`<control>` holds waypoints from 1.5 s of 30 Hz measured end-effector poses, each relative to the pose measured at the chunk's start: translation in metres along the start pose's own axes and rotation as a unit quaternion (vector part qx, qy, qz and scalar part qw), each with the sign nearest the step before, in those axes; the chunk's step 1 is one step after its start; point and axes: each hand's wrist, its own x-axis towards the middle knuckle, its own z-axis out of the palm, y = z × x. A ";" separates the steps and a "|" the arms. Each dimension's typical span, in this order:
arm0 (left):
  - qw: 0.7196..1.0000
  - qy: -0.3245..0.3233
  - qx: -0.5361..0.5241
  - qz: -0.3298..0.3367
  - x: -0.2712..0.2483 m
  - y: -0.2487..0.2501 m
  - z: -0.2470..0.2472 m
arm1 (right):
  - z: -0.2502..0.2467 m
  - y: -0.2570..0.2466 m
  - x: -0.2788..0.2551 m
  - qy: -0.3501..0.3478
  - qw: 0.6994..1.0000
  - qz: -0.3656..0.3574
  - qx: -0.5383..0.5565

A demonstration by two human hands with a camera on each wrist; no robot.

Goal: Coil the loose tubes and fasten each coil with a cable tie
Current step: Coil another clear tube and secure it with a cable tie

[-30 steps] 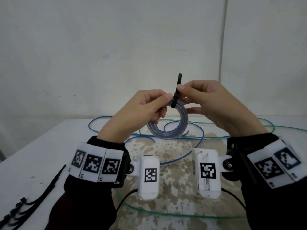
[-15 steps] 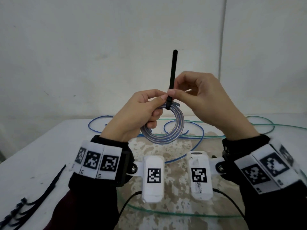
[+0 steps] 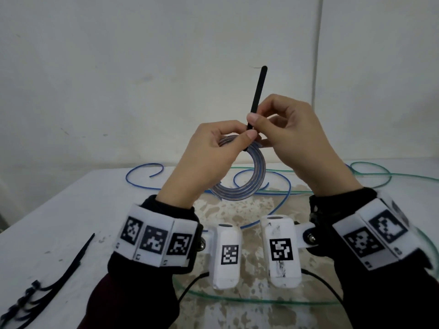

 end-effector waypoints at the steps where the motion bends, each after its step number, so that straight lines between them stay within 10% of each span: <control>1: 1.000 0.004 0.020 0.012 0.000 0.001 0.002 | 0.000 0.000 0.000 0.010 1.000 0.004 -0.007; 10: 0.981 0.006 -0.186 -0.051 0.001 -0.011 0.034 | -0.044 -0.002 -0.023 -0.128 0.964 0.220 0.082; 17: 0.952 -0.007 -0.305 -0.025 0.017 -0.024 0.116 | -0.113 0.010 -0.079 -0.082 0.940 0.263 0.204; 24: 0.939 -0.065 -0.237 -0.239 0.012 -0.043 0.208 | -0.199 0.030 -0.109 0.055 0.947 0.306 -0.081; 31: 0.828 -0.126 -0.377 -0.395 0.002 -0.067 0.223 | -0.296 0.077 -0.117 0.080 0.809 0.418 -0.407; 37: 0.783 -0.078 -0.436 -0.436 0.006 -0.093 0.216 | -0.321 0.098 -0.123 0.084 0.749 0.483 -0.446; 45: 0.740 -0.015 -0.501 -0.449 0.004 -0.110 0.207 | -0.320 0.102 -0.122 0.056 0.750 0.501 -0.429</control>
